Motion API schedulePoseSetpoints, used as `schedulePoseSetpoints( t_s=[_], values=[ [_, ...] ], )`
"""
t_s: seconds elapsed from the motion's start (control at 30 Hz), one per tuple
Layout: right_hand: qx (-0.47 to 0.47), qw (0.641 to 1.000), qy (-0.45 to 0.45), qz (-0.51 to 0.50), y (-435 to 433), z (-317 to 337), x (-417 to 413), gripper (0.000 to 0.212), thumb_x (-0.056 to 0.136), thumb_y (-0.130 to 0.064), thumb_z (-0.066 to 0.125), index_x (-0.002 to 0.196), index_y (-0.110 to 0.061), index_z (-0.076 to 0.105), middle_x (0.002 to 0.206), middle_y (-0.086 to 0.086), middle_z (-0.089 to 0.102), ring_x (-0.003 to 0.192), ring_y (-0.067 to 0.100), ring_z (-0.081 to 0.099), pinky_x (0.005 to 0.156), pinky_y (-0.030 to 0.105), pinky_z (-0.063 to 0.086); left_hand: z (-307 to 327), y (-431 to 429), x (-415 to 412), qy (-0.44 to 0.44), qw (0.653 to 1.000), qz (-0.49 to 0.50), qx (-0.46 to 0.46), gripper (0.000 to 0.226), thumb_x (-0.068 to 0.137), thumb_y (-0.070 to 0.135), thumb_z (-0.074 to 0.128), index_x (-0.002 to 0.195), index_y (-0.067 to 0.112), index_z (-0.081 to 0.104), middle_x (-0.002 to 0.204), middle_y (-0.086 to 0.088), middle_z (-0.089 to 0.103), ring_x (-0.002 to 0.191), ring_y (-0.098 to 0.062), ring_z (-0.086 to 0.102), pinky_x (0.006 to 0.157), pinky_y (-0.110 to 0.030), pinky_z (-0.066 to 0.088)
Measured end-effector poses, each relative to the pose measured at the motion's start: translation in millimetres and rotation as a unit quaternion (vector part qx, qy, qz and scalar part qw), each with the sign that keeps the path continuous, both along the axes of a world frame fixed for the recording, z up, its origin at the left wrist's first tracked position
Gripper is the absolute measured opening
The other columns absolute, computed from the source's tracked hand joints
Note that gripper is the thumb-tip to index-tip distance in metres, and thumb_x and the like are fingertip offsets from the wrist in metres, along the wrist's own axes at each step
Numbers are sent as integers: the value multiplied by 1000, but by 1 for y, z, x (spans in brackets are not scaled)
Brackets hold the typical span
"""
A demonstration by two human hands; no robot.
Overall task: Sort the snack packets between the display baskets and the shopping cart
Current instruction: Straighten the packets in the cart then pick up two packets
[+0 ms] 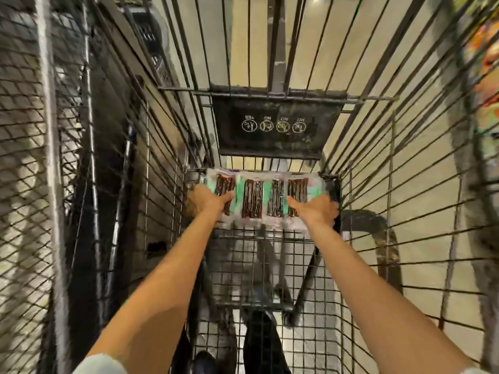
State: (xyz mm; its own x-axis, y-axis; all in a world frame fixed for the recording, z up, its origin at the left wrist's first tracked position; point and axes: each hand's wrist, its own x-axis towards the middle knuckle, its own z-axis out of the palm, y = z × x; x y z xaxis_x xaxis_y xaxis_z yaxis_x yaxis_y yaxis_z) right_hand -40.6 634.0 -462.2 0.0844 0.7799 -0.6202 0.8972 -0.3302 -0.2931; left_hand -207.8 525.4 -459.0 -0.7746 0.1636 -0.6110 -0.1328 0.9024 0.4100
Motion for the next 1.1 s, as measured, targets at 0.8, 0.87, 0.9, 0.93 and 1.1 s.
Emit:
schedulePoseSetpoints(
  t_s=[0.8, 0.87, 0.9, 0.93, 1.1],
  values=[
    [-79, 960, 219, -158, 8, 19, 23, 35, 68, -19, 84, 96, -8, 66, 98, 10, 69, 89, 21, 66, 72, 32, 55, 15, -15, 0, -25, 991, 100, 86, 48, 69, 16, 84, 112, 11, 62, 110, -11, 68, 97, -26, 66, 81, -33, 54],
    [-80, 947, 246, -188, 6, 31, 28, 29, 67, -18, 85, 88, -11, 66, 95, 10, 70, 90, 24, 67, 82, 41, 56, 31, -24, -2, -44, 984, 131, 115, 48, 68, 14, 85, 109, 10, 62, 106, -13, 69, 94, -28, 68, 81, -44, 58],
    [-84, 942, 263, -193, 3, 39, 30, 27, 68, -17, 84, 87, -11, 66, 94, 9, 70, 89, 24, 67, 83, 43, 56, 41, -29, -2, -61, 977, 150, 137, 47, 67, 13, 85, 108, 10, 62, 103, -14, 70, 90, -29, 69, 77, -49, 58],
    [-88, 935, 283, -194, 0, 48, 31, 27, 68, -16, 83, 88, -12, 66, 93, 9, 71, 87, 22, 68, 81, 41, 57, 53, -35, -1, -79, 968, 171, 163, 46, 66, 11, 86, 105, 11, 63, 99, -14, 70, 86, -29, 70, 71, -52, 59],
    [-137, 893, 393, -173, -27, 113, 36, 46, 60, -23, 83, 102, -11, 68, 99, 7, 73, 98, 25, 67, 86, 41, 53, 119, -64, 13, -142, 919, 195, 312, 28, 65, 13, 85, 86, 21, 68, 91, -8, 75, 76, -18, 73, 70, -37, 60]
  ],
)
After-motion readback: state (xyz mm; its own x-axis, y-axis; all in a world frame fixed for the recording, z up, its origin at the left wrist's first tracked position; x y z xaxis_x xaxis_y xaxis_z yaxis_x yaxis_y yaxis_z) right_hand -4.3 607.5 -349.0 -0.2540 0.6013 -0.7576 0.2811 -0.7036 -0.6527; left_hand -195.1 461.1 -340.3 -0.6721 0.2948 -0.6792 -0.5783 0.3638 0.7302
